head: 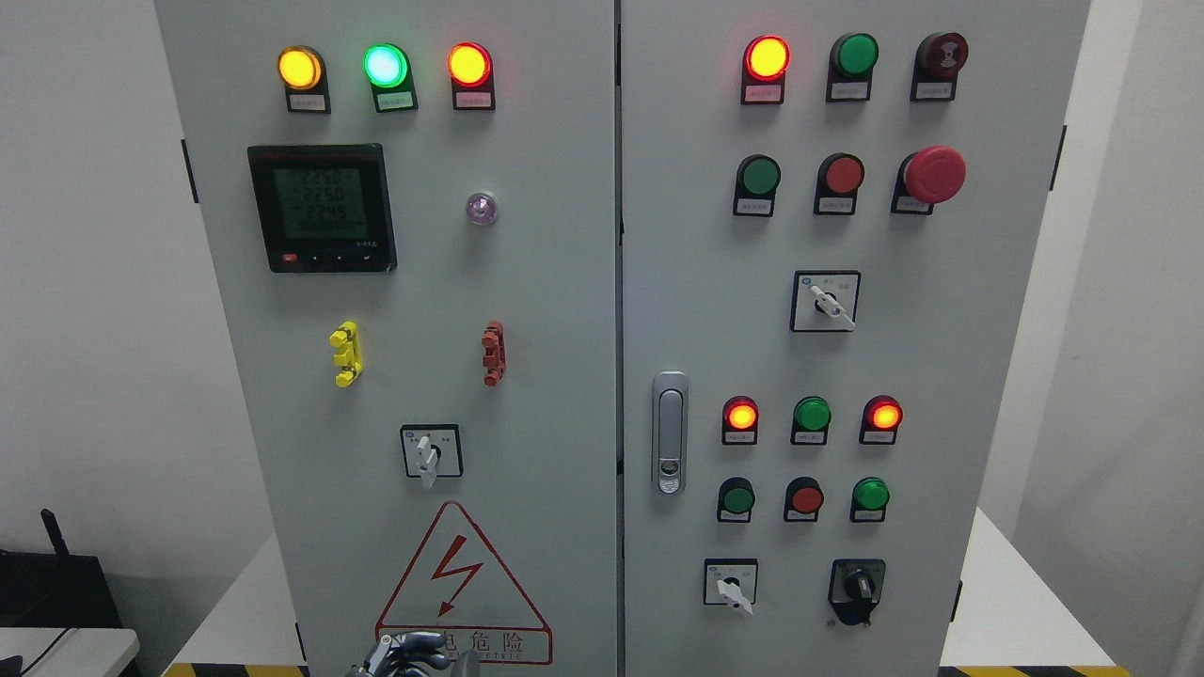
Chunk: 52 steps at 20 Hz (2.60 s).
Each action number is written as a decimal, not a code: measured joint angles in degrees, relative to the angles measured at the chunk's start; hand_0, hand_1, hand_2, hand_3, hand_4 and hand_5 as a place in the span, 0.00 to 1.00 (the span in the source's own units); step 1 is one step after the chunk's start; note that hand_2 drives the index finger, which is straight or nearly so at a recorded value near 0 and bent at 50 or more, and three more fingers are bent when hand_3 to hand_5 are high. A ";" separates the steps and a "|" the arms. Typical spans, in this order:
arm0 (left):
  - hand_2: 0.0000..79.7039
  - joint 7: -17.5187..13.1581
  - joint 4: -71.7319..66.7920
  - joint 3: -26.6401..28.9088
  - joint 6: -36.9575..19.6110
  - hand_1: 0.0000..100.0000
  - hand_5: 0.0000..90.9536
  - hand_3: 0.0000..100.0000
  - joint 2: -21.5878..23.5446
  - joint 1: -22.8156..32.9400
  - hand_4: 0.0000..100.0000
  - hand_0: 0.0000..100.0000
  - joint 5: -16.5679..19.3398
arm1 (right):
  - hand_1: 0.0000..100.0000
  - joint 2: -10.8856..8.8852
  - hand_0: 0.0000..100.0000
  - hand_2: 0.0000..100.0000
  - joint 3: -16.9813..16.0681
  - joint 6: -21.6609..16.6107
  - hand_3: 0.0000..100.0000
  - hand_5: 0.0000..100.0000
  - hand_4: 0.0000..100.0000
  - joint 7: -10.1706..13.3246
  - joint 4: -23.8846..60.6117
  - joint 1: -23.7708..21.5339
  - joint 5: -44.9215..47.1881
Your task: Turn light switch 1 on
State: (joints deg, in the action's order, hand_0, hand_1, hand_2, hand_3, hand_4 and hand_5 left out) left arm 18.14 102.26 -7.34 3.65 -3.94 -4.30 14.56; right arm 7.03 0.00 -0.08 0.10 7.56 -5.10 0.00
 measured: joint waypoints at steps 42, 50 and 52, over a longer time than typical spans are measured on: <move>0.63 2.70 3.48 2.73 16.55 0.60 0.76 0.69 -2.50 -13.17 0.75 0.00 0.07 | 0.39 0.00 0.12 0.00 0.00 0.00 0.00 0.00 0.00 0.00 0.00 0.00 0.00; 0.63 2.65 3.51 3.38 17.64 0.57 0.76 0.69 -2.57 -15.06 0.75 0.03 0.17 | 0.39 0.00 0.12 0.00 0.00 0.00 0.00 0.00 0.00 0.00 0.00 0.00 0.00; 0.63 2.52 3.49 3.44 17.88 0.57 0.75 0.69 -2.59 -15.52 0.75 0.03 0.19 | 0.39 0.00 0.12 0.00 0.00 0.00 0.00 0.00 0.00 0.00 0.00 0.00 0.00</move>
State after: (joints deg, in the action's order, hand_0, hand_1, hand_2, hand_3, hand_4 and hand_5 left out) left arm 20.66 105.75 -3.90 21.53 -6.53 -19.82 14.74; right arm 7.03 0.00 -0.08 0.10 7.56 -5.10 0.00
